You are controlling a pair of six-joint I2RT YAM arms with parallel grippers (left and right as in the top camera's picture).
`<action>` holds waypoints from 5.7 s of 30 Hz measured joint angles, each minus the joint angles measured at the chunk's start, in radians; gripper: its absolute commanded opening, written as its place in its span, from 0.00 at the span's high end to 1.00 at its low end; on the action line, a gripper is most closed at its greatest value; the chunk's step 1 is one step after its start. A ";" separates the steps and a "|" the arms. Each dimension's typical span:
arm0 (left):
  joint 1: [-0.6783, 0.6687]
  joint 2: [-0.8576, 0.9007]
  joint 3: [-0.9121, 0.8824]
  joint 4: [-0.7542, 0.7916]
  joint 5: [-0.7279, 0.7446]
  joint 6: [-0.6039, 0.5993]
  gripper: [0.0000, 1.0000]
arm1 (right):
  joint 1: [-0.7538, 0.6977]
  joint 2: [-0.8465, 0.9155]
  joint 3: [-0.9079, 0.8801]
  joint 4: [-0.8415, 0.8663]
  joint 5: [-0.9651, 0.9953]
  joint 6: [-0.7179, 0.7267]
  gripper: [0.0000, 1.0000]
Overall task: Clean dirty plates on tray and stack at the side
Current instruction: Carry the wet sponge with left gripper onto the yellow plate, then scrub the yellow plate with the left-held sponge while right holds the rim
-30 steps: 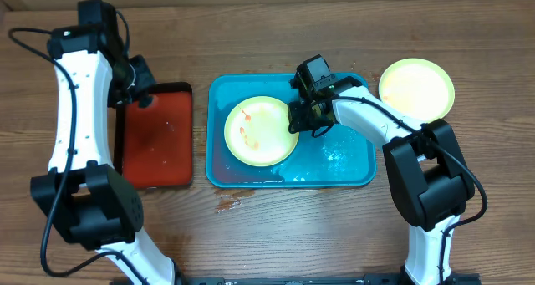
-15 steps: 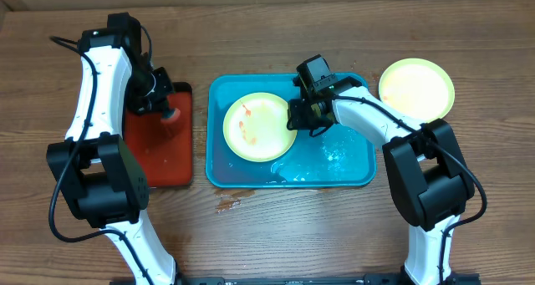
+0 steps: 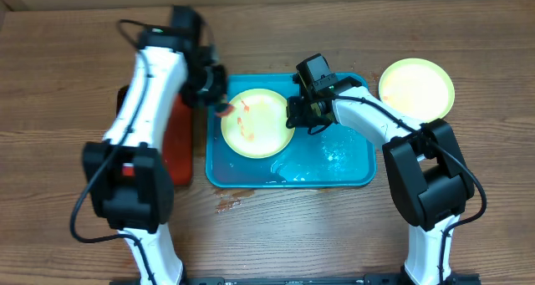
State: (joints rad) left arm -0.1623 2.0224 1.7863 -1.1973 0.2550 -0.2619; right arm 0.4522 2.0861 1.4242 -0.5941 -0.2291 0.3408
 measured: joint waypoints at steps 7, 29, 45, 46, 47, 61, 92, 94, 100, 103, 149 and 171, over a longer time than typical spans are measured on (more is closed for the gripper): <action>-0.140 -0.002 -0.147 0.223 -0.024 -0.077 0.96 | 0.000 0.000 0.000 0.001 0.000 0.001 0.96; -0.207 -0.002 -0.293 0.469 -0.116 -0.270 0.96 | -0.012 0.000 0.000 -0.046 -0.010 0.051 0.89; -0.247 0.008 -0.293 0.458 -0.114 -0.313 0.68 | -0.012 0.000 0.000 -0.047 -0.007 0.051 0.89; -0.241 0.008 -0.293 0.454 -0.114 -0.313 0.68 | -0.012 0.000 0.000 -0.047 -0.007 0.051 0.89; -0.235 0.008 -0.293 0.451 -0.114 -0.312 0.67 | -0.012 0.000 0.000 -0.047 -0.007 0.051 0.89; -0.229 0.024 -0.293 0.503 -0.117 -0.365 0.70 | -0.012 0.000 0.000 -0.045 -0.007 0.051 0.89; -0.169 0.066 -0.246 0.243 -0.413 -0.304 0.96 | -0.008 0.000 0.000 -0.044 -0.006 0.051 0.89; -0.159 0.071 -0.210 0.229 -0.409 -0.300 0.96 | -0.007 0.000 0.000 -0.044 -0.006 0.051 0.89; -0.158 0.071 -0.149 0.303 -0.253 -0.288 0.96 | -0.008 0.000 0.000 -0.042 0.002 0.051 0.89; -0.166 0.075 -0.150 0.347 -0.177 -0.288 0.96 | -0.008 0.000 0.000 -0.042 0.004 0.050 0.89; -0.245 0.156 -0.125 0.128 -0.107 -0.212 0.96 | -0.010 0.000 0.000 -0.045 0.026 0.051 0.89; -0.163 0.161 0.141 -0.085 -0.590 -0.297 0.96 | -0.008 0.000 0.000 -0.048 0.027 0.051 0.90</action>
State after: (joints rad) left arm -0.3248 2.1834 1.9270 -1.2827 -0.3351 -0.5587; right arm 0.4438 2.0865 1.4239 -0.6426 -0.2016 0.3920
